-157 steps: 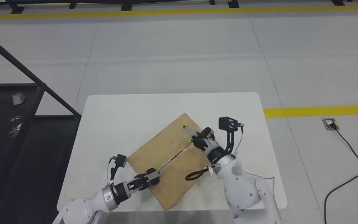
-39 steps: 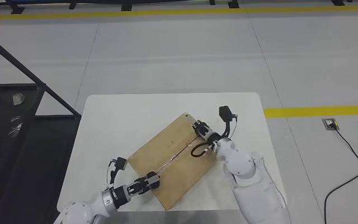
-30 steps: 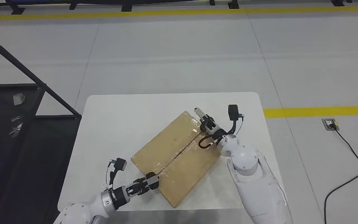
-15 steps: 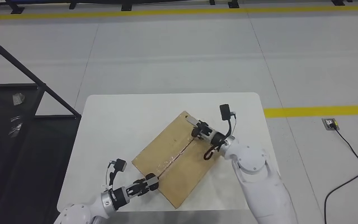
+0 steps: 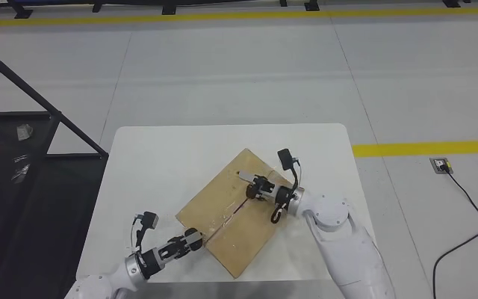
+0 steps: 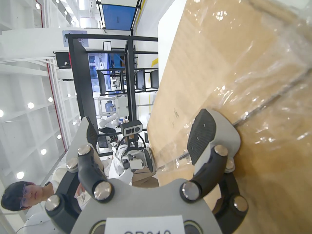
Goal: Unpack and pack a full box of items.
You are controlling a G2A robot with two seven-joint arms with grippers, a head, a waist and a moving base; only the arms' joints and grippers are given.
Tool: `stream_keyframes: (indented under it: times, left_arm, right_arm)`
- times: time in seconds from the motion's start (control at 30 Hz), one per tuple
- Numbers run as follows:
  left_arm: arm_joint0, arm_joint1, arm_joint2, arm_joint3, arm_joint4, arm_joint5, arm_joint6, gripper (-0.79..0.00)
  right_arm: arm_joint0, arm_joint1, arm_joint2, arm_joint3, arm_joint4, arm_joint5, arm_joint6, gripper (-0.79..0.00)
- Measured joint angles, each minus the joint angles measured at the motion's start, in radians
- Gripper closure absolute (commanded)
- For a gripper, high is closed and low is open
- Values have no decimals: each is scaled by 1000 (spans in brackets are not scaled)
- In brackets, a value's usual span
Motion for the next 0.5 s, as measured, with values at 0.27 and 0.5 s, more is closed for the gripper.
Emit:
stream_keyframes:
  times: [0.27, 0.5]
  left_arm:
    - [11, 4, -60, 43, -38, 4, 32, -212]
    - [13, 6, -100, 82, -49, -2, 66, -209]
  right_arm:
    - [-43, 9, -44, -70, -22, 2, 39, -785]
    - [-91, 15, -103, -152, -71, 20, 43, -785]
